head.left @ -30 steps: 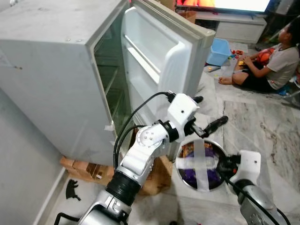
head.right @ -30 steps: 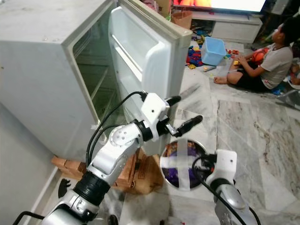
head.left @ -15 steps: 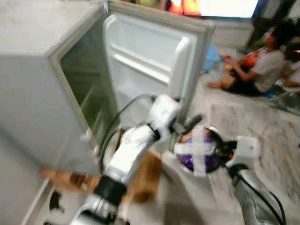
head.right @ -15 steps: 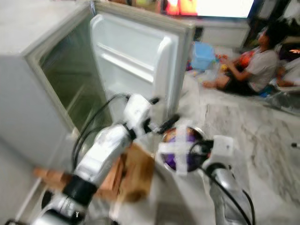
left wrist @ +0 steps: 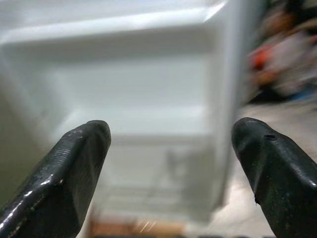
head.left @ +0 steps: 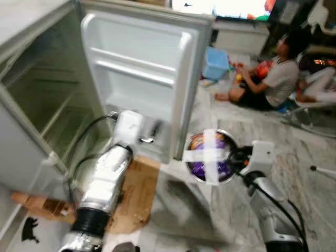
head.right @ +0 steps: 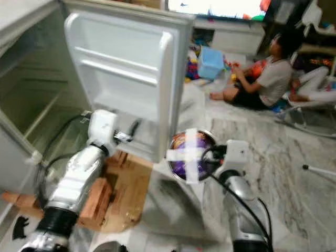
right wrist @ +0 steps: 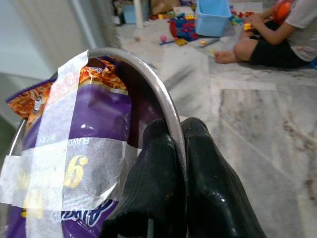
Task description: Restocking fridge
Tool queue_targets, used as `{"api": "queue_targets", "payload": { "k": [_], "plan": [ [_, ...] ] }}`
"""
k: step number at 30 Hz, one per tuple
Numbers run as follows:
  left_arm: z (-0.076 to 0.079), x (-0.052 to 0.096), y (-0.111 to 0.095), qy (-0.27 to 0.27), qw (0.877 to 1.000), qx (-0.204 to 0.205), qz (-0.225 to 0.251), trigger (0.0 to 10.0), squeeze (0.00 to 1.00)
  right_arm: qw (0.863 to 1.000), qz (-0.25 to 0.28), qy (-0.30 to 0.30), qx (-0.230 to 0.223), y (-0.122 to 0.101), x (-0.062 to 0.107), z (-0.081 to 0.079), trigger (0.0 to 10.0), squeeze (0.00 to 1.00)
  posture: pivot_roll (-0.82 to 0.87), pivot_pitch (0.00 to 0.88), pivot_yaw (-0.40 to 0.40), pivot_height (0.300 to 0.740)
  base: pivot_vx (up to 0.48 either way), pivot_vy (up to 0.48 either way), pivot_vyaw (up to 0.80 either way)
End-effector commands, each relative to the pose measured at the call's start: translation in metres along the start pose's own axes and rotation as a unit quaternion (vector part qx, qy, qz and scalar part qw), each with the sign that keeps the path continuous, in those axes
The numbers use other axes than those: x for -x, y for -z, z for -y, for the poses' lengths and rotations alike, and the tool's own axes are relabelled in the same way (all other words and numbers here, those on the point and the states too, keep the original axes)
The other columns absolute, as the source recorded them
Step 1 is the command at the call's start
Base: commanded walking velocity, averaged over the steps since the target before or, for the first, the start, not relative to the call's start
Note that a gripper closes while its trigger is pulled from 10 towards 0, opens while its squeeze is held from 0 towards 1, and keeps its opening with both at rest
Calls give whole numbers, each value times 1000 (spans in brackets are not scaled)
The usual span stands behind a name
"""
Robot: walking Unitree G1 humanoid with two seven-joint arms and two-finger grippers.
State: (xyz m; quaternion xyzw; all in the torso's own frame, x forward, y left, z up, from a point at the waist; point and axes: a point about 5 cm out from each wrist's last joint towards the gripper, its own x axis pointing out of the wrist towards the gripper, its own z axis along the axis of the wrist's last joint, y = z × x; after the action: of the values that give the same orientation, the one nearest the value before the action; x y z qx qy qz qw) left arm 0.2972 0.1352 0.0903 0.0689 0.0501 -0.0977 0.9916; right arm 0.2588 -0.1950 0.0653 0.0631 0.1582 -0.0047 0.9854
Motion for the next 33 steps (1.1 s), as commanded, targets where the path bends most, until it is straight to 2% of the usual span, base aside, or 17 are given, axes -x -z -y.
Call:
{"api": "queue_targets", "payload": {
  "k": [1, 7, 11, 17, 24, 29, 32, 33],
  "plan": [
    [-1, 1, -6, -20, 1000, -3, 6, 10000, 0, 1000, 8, 11, 2, -3, 0, 8, 10000, 0, 39, 0, -26, 740, 300, -371, 0],
    [-21, 12, 0, -74, 997, -3, -1, 10000, 0, 1000, 14, 5, 8, -6, -2, 7, 10000, 0, 33, 0, -25, 740, 303, -369, 0],
    [-31, 21, 6, -106, 994, -18, -13, 10000, 0, 1000, 23, 5, 6, -10, -5, 6, 10000, 0, 34, 0, -26, 740, 307, -366, 0],
    [-35, 23, 7, -122, 992, -9, -22, 10000, 0, 1000, 26, 2, 2, -10, -7, 5, 10000, 0, 33, 0, -25, 740, 307, -365, 0],
    [-44, 29, 12, -131, 990, -21, -37, 10000, 0, 1000, 31, 0, -1, -13, -9, 3, 10000, 0, 36, 0, -26, 740, 323, -353, 0],
    [-49, 32, 13, -163, 986, -3, -36, 10000, 0, 999, 36, -12, 7, -13, -10, -1, 10000, 0, 43, 0, -30, 740, 0, 0, 0],
    [-57, 37, 12, -208, 978, -12, -32, 10000, 0, 999, 37, -18, 8, -13, -11, -4, 10000, 0, 53, 0, -37, 740, 0, 0, 800],
    [-57, 37, 12, -208, 978, -12, -32, 10000, 0, 999, 37, -18, 8, -13, -11, -4, 10000, 0, 53, 0, -37, 740, 0, 0, 800]
  ]
}}
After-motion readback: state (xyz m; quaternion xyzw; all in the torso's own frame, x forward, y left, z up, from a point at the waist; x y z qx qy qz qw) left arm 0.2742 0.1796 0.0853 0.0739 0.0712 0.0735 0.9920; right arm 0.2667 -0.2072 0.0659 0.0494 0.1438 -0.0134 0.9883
